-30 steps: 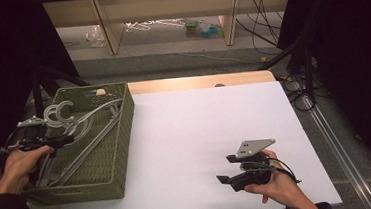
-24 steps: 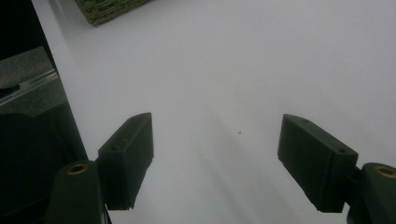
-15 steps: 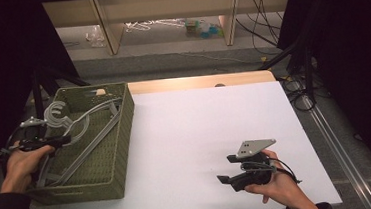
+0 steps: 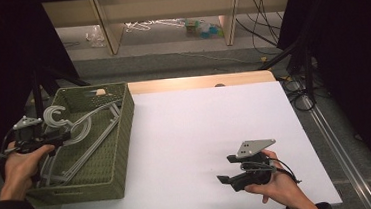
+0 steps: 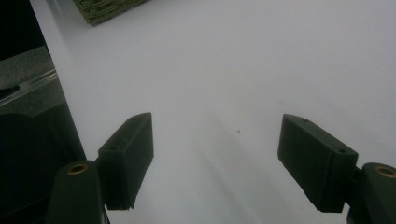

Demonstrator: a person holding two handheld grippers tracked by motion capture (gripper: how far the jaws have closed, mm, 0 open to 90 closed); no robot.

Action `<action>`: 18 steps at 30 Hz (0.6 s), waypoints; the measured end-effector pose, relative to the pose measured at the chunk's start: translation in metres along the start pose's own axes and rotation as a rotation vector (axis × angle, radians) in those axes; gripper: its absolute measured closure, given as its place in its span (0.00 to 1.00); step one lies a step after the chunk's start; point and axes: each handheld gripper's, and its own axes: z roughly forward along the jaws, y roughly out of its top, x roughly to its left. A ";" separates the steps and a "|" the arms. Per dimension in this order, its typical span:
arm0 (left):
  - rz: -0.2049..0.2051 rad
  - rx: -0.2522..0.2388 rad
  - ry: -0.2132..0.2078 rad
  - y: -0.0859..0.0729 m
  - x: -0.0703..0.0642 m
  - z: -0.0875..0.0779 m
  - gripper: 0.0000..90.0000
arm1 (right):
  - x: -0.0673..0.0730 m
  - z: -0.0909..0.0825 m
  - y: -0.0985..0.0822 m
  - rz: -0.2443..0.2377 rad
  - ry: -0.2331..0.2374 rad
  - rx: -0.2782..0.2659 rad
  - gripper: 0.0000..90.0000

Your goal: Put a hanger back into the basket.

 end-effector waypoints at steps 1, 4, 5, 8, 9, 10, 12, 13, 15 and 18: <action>0.003 -0.009 -0.013 0.000 -0.003 -0.002 0.55 | 0.000 0.000 0.000 0.000 0.001 0.000 0.31; 0.002 -0.038 -0.043 0.001 -0.014 -0.006 0.51 | 0.000 0.000 -0.001 0.002 0.001 -0.002 0.31; 0.000 -0.051 -0.053 0.001 -0.018 -0.007 0.50 | 0.000 0.001 -0.001 0.001 0.004 -0.002 0.31; 0.005 -0.073 -0.087 0.001 -0.030 -0.011 0.47 | -0.001 0.000 0.000 0.003 0.003 -0.004 0.31; 0.015 -0.077 -0.094 0.001 -0.034 -0.012 0.47 | -0.001 0.000 0.000 0.002 0.003 -0.005 0.31; 0.016 -0.080 -0.099 0.000 -0.037 -0.012 0.45 | 0.000 0.000 0.000 0.003 0.005 -0.006 0.31; 0.010 -0.098 -0.137 0.000 -0.046 -0.014 0.44 | 0.000 0.000 0.000 0.002 0.005 -0.005 0.31; 0.013 -0.101 -0.141 0.000 -0.047 -0.015 0.43 | -0.001 0.000 0.000 0.002 0.004 -0.004 0.31; 0.029 -0.109 -0.134 0.001 -0.055 -0.017 0.42 | -0.001 0.000 0.000 0.006 0.001 -0.002 0.31; 0.027 -0.128 -0.168 0.002 -0.066 -0.021 0.41 | -0.001 0.000 -0.001 0.005 -0.003 -0.004 0.31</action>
